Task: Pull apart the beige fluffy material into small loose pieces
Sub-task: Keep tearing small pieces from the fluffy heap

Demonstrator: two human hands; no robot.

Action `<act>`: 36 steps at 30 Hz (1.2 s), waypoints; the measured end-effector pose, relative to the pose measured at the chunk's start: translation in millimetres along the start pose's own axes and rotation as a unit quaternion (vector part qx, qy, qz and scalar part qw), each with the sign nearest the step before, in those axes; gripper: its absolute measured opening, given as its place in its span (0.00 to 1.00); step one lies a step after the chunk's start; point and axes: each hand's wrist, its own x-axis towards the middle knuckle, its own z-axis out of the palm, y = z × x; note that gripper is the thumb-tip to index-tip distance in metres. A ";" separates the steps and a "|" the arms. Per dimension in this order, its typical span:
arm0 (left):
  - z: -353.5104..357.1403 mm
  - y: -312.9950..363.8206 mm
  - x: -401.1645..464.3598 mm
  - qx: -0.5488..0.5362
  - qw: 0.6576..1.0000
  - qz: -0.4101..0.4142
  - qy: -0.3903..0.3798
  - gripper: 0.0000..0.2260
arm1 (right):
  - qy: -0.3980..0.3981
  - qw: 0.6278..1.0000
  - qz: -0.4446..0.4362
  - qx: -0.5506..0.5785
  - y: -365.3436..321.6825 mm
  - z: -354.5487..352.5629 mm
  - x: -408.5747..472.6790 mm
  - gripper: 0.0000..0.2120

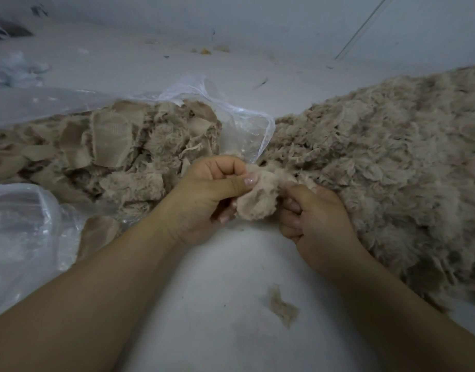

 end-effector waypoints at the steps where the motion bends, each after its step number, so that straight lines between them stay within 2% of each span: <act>1: 0.7 -0.6 0.6 -0.014 1.000 0.009 0.007 0.04 | -0.014 1.000 -0.006 -0.024 0.4 -0.9 -0.7 0.09; 3: 3.1 -2.3 1.4 -0.033 0.999 0.028 0.012 0.02 | -0.049 0.996 -0.014 -0.070 1.2 -2.6 -2.6 0.07; 5: 5.0 -3.3 1.8 -0.034 0.999 0.035 0.015 0.03 | -0.071 0.993 -0.017 -0.090 0.3 -4.9 -4.0 0.13; 9: 7.7 -4.5 1.8 -0.021 0.999 0.025 0.005 0.07 | -0.096 0.994 -0.011 -0.058 -0.1 -6.2 -3.6 0.12; 12: 11.0 -6.8 0.9 -0.011 1.000 0.012 0.001 0.09 | -0.172 0.976 -0.066 -0.113 -0.3 -3.9 -6.9 0.13; 14: 11.0 -7.4 0.1 -0.005 1.000 0.008 -0.003 0.07 | -0.207 0.965 -0.091 -0.136 -0.2 -0.5 -9.9 0.11; 18: 7.5 -6.7 0.2 0.011 1.000 0.011 0.009 0.06 | -0.101 0.992 -0.045 -0.069 1.7 -2.2 -3.6 0.19; 21: 3.8 -4.0 -0.5 0.013 1.000 0.008 0.013 0.06 | -0.076 0.995 -0.046 -0.051 2.6 -1.3 -3.3 0.21; 27: 1.7 -0.4 -7.0 0.084 0.984 -0.046 -0.150 0.07 | -0.026 0.998 -0.036 -0.041 1.2 -0.8 -3.4 0.20; 31: -1.9 6.9 -11.0 0.197 0.933 -0.125 -0.274 0.11 | -0.012 0.998 -0.046 -0.048 0.6 2.1 -7.8 0.23; 33: -6.1 12.7 -11.2 0.230 0.912 -0.147 -0.307 0.09 | 0.002 0.998 -0.050 -0.028 0.8 4.7 -9.6 0.24; 36: -10.6 17.5 -11.3 0.254 0.898 -0.164 -0.320 0.08 | 0.003 0.998 -0.054 -0.010 1.0 5.8 -10.0 0.26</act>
